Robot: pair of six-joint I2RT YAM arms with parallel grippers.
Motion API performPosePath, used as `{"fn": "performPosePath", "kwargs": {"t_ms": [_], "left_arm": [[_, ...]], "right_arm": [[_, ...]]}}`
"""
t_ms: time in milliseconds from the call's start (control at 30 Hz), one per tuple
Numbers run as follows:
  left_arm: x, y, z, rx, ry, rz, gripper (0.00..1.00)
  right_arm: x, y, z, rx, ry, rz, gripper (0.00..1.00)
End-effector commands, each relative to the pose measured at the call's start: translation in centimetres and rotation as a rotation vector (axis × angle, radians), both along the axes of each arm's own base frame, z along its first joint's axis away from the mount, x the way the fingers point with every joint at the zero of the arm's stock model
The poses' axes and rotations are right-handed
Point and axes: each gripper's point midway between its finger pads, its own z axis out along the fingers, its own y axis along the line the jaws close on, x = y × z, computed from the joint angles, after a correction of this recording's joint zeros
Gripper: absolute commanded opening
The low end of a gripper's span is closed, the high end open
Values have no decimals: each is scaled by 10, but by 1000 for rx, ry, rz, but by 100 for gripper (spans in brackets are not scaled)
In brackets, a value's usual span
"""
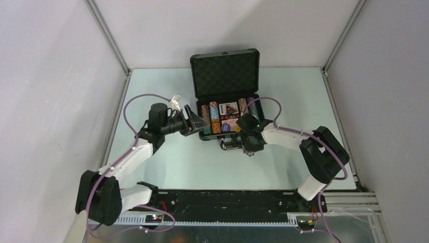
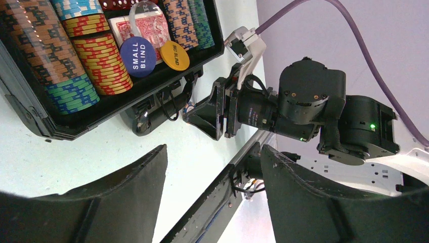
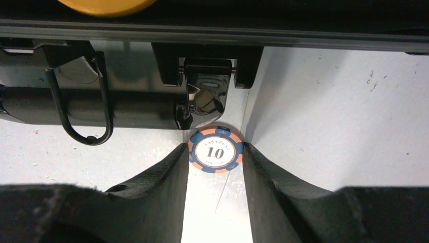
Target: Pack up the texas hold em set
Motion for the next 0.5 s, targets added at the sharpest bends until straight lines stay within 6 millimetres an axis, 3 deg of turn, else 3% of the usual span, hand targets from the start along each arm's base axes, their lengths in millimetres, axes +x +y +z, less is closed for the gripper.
{"fn": "performPosePath", "kwargs": {"t_ms": [0, 300, 467], "left_arm": [[0, -1, 3, -10, -19, 0, 72], [0, -2, 2, -10, -18, 1, 72], [0, -1, 2, -8, -18, 1, 72]], "right_arm": [[-20, -7, -12, -26, 69, 6, 44], [-14, -10, 4, -13, 23, 4, 41], [-5, -12, 33, 33, -35, -8, 42]]}}
